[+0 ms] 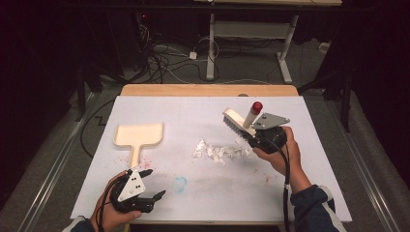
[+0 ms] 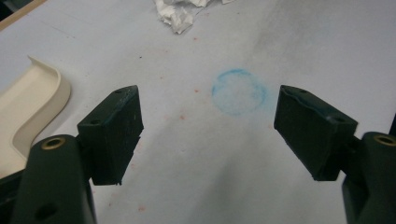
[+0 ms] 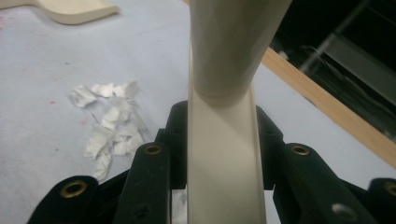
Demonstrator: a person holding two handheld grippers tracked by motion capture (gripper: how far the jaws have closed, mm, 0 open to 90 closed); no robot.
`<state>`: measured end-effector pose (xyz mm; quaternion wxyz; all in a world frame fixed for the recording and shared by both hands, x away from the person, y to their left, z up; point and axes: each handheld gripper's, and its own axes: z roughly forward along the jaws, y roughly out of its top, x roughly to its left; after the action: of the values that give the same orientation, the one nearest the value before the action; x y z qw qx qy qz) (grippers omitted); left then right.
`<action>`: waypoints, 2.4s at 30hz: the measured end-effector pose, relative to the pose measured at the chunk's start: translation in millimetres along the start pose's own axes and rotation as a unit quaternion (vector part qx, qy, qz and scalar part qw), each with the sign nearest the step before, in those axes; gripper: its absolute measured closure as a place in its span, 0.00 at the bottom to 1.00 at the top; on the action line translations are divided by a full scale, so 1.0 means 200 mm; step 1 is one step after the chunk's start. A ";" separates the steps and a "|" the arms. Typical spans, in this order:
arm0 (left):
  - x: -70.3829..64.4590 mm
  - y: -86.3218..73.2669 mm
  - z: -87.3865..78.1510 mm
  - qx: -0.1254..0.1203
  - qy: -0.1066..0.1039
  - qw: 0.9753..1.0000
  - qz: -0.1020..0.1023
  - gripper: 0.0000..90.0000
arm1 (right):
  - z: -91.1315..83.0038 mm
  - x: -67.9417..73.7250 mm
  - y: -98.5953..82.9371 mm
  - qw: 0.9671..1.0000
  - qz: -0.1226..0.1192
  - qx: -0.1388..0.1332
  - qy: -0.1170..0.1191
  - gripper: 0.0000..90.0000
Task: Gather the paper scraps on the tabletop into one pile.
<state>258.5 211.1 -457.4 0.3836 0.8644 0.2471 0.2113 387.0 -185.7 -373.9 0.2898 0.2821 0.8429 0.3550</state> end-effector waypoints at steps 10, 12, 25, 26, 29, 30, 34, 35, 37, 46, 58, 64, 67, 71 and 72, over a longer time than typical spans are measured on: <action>-0.01 0.00 0.01 0.012 0.013 1.000 0.020 0.25 | 0.06 0.00 -0.13 0.990 0.059 0.099 -0.083 0.75; -0.01 0.00 0.01 0.012 0.013 1.000 0.021 0.25 | 0.10 0.01 -0.16 0.987 0.062 0.117 -0.090 0.75; -0.02 0.00 0.02 0.016 0.008 1.000 0.017 0.26 | 0.20 0.18 -0.14 0.989 0.064 0.115 -0.062 0.75; -0.02 0.00 0.02 0.016 0.007 1.000 0.017 0.26 | 0.20 0.20 -0.13 0.989 0.059 0.117 -0.062 0.75; -0.02 0.00 0.02 0.016 0.010 1.000 0.021 0.26 | 0.22 0.25 -0.11 0.990 0.052 0.114 -0.061 0.75; -0.02 0.00 0.02 0.018 0.007 1.000 0.018 0.26 | 0.23 0.26 -0.10 0.991 0.049 0.113 -0.057 0.75; -0.02 0.00 0.02 0.018 0.007 1.000 0.017 0.26 | 0.23 0.30 -0.07 0.992 0.050 0.103 -0.044 0.75; -0.02 0.00 0.02 0.018 0.007 1.000 0.017 0.26 | 0.23 0.31 -0.07 0.993 0.051 0.101 -0.041 0.75; -0.02 0.00 0.02 0.017 0.010 1.000 0.022 0.26 | 0.24 0.32 -0.06 0.993 0.046 0.097 -0.042 0.75; -0.02 0.00 0.01 0.017 0.013 1.000 0.020 0.26 | 0.17 0.26 -0.03 0.994 0.067 0.066 -0.053 0.75; 0.00 -0.01 0.00 0.019 0.025 0.999 0.020 0.26 | 0.06 0.28 0.06 0.988 0.141 -0.021 0.052 0.75; 0.00 -0.01 0.01 0.023 0.024 0.999 0.019 0.26 | 0.14 0.43 0.11 0.980 0.158 -0.034 0.114 0.75; 0.00 -0.02 0.01 0.026 0.022 0.999 0.021 0.26 | 0.22 0.50 0.12 0.976 0.169 -0.025 0.134 0.75; 0.00 -0.02 0.01 0.028 0.021 0.999 0.021 0.26 | 0.31 0.57 0.11 0.967 0.191 -0.006 0.166 0.75; 0.00 -0.02 0.01 0.028 0.020 0.999 0.021 0.26 | 0.33 0.58 0.11 0.968 0.192 -0.003 0.162 0.75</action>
<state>258.4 211.6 -462.0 0.3496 0.8753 0.2422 0.2300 360.8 -64.5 -429.5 0.0763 0.3766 0.8075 0.4476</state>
